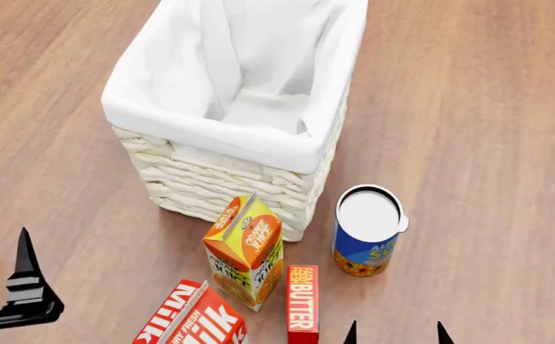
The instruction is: Pick up the butter and put it in the basket.
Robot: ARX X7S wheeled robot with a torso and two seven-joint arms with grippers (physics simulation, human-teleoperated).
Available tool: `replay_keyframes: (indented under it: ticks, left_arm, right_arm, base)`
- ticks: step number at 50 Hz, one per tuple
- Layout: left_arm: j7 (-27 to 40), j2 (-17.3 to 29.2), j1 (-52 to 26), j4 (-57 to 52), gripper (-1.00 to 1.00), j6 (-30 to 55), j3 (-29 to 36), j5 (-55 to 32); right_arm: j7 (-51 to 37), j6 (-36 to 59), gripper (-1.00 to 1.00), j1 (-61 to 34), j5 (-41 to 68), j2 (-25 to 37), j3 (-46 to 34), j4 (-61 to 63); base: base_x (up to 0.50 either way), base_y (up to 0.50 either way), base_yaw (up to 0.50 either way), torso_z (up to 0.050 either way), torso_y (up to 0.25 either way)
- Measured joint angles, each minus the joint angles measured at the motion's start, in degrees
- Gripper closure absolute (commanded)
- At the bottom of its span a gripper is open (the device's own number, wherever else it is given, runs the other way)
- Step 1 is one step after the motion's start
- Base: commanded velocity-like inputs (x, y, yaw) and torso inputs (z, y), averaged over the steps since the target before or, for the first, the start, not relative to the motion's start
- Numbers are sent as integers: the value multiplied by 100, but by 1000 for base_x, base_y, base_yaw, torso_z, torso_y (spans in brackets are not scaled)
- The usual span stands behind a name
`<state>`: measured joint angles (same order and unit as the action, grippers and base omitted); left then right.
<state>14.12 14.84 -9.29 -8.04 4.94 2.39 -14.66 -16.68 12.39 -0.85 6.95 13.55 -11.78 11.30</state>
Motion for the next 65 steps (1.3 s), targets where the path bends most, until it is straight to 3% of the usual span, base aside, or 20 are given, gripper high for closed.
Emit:
replay_keyframes:
  ticks: [16,41,65]
  left_arm:
    - [83,115,146,-343,-100,215,-60,-132]
    - [216,179,220,-595,-100,358,-101,-257]
    - [374,199,395,-924,-100,437,-53,-278]
  right_arm:
    - [-132,-474,-100,733,-88,-81,-272,29]
    - [338,-1513,-100,463,287,-281,-537,-975]
    - [322,-917,-100,92,313,-212,-730,-1206]
  base:
    - [0,0,0,0,0]
    - [0,0,0,0,0]
    - [0,0,0,0,0]
